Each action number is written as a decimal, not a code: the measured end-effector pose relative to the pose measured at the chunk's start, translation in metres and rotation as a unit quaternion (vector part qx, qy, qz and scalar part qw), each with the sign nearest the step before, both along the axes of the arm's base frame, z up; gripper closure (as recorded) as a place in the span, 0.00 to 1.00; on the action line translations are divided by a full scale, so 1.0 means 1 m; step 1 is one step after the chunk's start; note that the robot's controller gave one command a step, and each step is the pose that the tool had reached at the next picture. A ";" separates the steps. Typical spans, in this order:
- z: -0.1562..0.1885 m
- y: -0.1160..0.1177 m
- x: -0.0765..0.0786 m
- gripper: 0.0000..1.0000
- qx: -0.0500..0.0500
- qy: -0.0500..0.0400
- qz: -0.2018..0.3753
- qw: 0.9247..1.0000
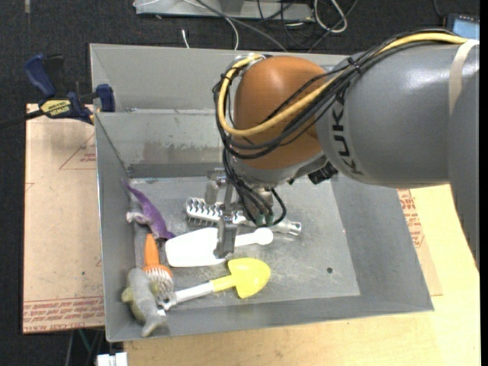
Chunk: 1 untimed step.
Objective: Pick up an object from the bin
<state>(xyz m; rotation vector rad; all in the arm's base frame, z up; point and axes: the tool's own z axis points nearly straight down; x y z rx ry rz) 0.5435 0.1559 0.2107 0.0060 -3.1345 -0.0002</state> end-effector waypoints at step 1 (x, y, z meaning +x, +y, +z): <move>0.004 -0.001 0.002 0.00 0.001 -0.004 -0.002 1.000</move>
Offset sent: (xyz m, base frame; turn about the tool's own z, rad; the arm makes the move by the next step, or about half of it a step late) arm 0.0644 -0.0406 -0.1407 -0.0152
